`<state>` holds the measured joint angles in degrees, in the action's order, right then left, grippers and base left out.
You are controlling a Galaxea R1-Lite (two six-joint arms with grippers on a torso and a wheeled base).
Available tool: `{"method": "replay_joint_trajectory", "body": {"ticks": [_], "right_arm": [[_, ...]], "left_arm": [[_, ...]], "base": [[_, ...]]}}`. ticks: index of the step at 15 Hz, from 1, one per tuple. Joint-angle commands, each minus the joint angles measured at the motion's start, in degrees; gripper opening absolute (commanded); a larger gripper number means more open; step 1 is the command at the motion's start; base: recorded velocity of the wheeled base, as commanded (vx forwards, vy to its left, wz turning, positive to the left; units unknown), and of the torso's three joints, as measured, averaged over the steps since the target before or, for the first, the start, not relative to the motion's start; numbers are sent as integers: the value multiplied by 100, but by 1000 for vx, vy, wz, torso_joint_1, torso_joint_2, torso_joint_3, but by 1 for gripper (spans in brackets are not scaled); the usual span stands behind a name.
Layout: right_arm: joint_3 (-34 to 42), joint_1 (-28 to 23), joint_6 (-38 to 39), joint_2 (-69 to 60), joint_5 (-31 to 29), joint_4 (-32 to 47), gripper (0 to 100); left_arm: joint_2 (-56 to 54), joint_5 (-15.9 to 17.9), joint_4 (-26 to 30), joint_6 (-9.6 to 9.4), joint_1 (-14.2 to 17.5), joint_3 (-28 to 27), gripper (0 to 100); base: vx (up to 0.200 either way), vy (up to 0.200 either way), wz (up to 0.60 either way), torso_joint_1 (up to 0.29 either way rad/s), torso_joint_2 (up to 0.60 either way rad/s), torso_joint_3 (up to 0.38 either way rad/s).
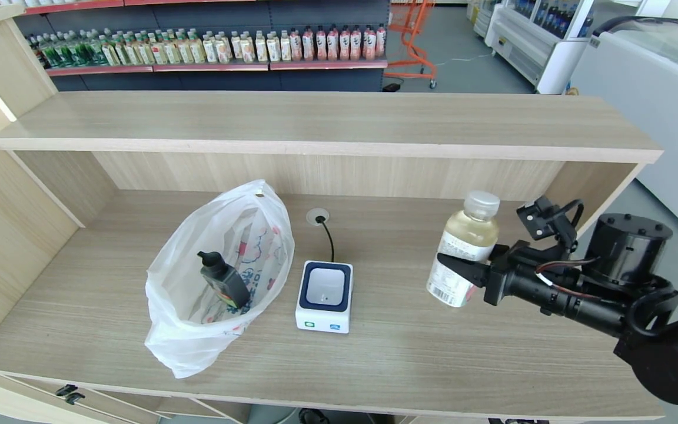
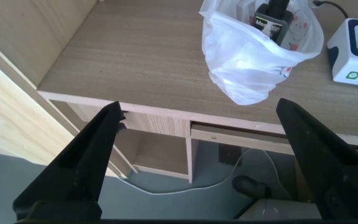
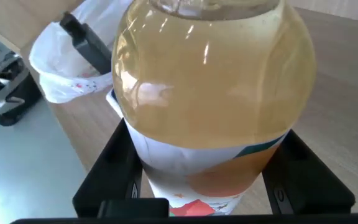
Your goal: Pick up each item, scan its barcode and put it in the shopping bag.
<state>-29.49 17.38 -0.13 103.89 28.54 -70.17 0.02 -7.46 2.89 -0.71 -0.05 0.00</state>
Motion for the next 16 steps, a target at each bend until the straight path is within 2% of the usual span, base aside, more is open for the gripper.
{"method": "replay_joint_trajectory", "body": {"ticks": [1, 4, 6, 9, 12, 16], "right_arm": [[-66, 11, 593, -1002, 925, 539, 0], [-338, 336, 1393, -1468, 1075, 1111, 0], [-549, 758, 1965, -1591, 1057, 1242, 0], [-751, 1276, 2035, -1749, 1075, 1937, 0], [-1138, 1698, 2404, -1749, 1084, 2271, 0], [-1314, 1839, 2457, -1758, 1084, 2622, 0]], "left_arm": [[-2, -1, 1, 0, -4, 0, 100], [-2, -1, 1, 0, -4, 0, 100], [6, -1, 1, 0, -4, 0, 100], [6, -1, 1, 0, -4, 0, 100], [6, -1, 1, 0, -4, 0, 100], [6, -1, 1, 0, -4, 0, 100]], "base": [[0, 0, 0, 0, 0, 0], [0, 0, 0, 0, 0, 0], [0, 0, 0, 0, 0, 0], [0, 0, 0, 0, 0, 0], [0, 0, 0, 0, 0, 0], [0, 0, 0, 0, 0, 0]]}}
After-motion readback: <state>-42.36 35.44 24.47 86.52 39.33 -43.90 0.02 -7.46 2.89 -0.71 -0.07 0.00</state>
